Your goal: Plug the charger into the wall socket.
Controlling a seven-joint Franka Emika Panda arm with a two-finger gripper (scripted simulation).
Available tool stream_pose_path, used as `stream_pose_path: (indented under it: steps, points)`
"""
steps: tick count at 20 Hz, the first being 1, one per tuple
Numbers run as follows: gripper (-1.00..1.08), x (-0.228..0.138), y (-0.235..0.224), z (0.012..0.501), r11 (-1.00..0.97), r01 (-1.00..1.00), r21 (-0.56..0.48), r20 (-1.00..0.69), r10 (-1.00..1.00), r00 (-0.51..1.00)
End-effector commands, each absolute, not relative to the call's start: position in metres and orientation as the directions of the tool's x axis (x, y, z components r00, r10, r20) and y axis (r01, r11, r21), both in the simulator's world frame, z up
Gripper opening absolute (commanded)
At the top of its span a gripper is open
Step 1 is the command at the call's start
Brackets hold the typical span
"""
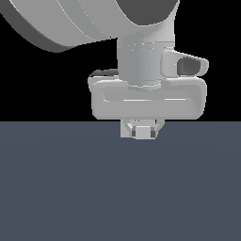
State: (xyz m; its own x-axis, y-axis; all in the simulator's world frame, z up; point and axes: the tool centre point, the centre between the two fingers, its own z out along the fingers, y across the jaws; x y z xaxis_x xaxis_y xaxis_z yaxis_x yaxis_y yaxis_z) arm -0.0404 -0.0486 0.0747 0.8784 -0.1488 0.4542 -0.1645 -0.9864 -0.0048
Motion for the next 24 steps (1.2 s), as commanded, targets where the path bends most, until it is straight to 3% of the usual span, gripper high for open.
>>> stream_pose_path:
  steps: [1,24]
  points:
    - [-1.0,-0.039,-0.045,0.078,-0.982,-0.188,-0.006,0.455,-0.17,0.874]
    - [-1.0,-0.025,-0.024,0.099,-0.944,-0.329,-0.002,0.45,-0.295,0.843]
